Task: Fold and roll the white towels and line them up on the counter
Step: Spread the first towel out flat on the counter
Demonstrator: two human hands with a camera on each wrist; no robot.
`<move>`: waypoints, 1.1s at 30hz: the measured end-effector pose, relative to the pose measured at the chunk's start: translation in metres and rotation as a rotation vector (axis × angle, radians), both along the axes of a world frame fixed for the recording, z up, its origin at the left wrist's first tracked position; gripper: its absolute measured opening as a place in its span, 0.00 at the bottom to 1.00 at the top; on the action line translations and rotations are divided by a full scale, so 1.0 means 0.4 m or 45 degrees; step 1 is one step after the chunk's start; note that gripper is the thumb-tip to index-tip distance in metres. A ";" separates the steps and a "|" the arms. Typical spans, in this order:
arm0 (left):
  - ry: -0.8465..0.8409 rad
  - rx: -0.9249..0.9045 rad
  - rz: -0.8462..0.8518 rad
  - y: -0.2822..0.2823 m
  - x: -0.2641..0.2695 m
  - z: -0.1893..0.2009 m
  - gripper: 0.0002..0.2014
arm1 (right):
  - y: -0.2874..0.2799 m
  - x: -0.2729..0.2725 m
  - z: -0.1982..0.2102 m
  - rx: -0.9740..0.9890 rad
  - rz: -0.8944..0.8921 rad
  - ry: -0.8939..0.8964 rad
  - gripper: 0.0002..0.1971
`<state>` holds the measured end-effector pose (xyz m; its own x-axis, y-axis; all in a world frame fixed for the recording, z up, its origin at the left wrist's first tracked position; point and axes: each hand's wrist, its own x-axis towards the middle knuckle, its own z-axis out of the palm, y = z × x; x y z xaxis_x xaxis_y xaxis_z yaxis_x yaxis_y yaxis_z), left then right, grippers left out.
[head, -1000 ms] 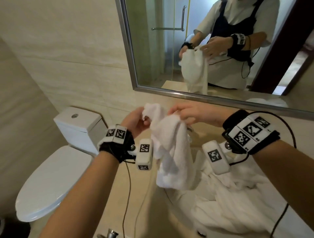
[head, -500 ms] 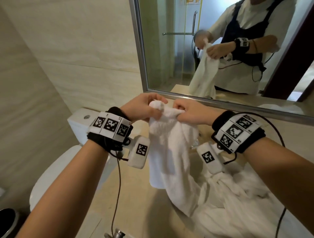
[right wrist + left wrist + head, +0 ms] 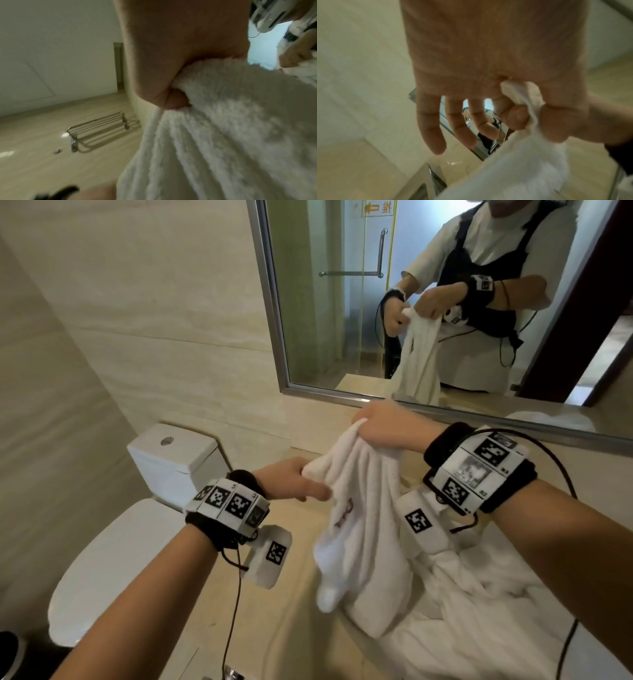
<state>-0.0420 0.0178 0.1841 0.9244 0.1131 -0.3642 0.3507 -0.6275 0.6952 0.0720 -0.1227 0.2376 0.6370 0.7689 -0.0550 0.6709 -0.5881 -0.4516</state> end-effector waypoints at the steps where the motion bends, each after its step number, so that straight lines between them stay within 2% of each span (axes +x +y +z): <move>1: -0.060 -0.041 -0.004 0.003 -0.002 -0.004 0.10 | -0.005 0.004 0.005 0.026 -0.042 0.025 0.13; 3: -0.176 -0.132 0.052 0.008 0.001 -0.014 0.12 | -0.018 0.014 0.016 0.154 -0.139 0.123 0.15; 4: -0.227 -0.172 0.081 0.008 0.005 -0.018 0.14 | -0.025 0.018 0.016 0.301 -0.182 0.255 0.16; 6: -0.326 -0.209 0.101 -0.001 0.018 -0.022 0.15 | -0.040 0.022 0.016 0.641 -0.258 0.590 0.08; 7: -0.366 -0.207 0.099 -0.007 0.024 -0.021 0.16 | -0.046 0.022 0.016 0.695 -0.261 0.686 0.04; 9: -0.433 -0.234 0.117 -0.024 0.039 -0.015 0.18 | -0.054 0.022 0.013 0.698 -0.158 0.746 0.14; 12: -0.521 -0.457 0.259 -0.047 0.064 0.001 0.12 | -0.060 0.010 0.011 0.602 0.014 0.717 0.14; 14: -0.499 -0.571 0.329 -0.054 0.074 0.009 0.12 | -0.068 0.014 0.005 0.547 0.071 0.719 0.13; 18: -0.413 -0.510 0.323 -0.054 0.086 0.007 0.12 | -0.078 0.005 0.001 0.503 0.091 0.754 0.08; 19: -0.406 -0.518 0.352 -0.054 0.092 0.003 0.13 | -0.079 0.004 -0.003 0.495 0.094 0.751 0.09; 21: -0.375 -0.532 0.410 -0.051 0.102 -0.008 0.18 | -0.080 0.011 -0.013 0.473 0.106 0.714 0.21; 22: -0.356 -0.519 0.421 -0.049 0.104 -0.013 0.17 | -0.080 0.010 -0.015 0.447 0.117 0.706 0.26; 24: -0.320 -0.434 0.406 -0.042 0.106 -0.030 0.11 | -0.075 0.010 -0.018 0.406 0.103 0.689 0.29; 26: -0.312 -0.309 0.408 -0.029 0.107 -0.046 0.06 | -0.072 0.014 -0.020 0.376 0.060 0.693 0.27; 27: -0.355 -0.234 0.418 -0.021 0.106 -0.051 0.08 | -0.073 0.014 -0.020 0.359 0.024 0.700 0.22; 30: -0.630 0.088 0.446 -0.003 0.094 -0.040 0.12 | -0.074 0.017 -0.018 0.325 -0.018 0.646 0.11; 32: -0.832 0.208 0.397 0.000 0.082 -0.008 0.13 | -0.068 0.020 -0.019 0.311 -0.012 0.641 0.09; 33: -0.901 0.250 0.343 -0.002 0.077 0.014 0.12 | -0.061 0.022 -0.021 0.305 0.026 0.634 0.13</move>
<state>-0.0111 0.0172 0.1896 0.8606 0.3683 0.3517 0.0231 -0.7182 0.6954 0.0806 -0.1470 0.2292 0.5633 0.8091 -0.1677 0.3523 -0.4187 -0.8370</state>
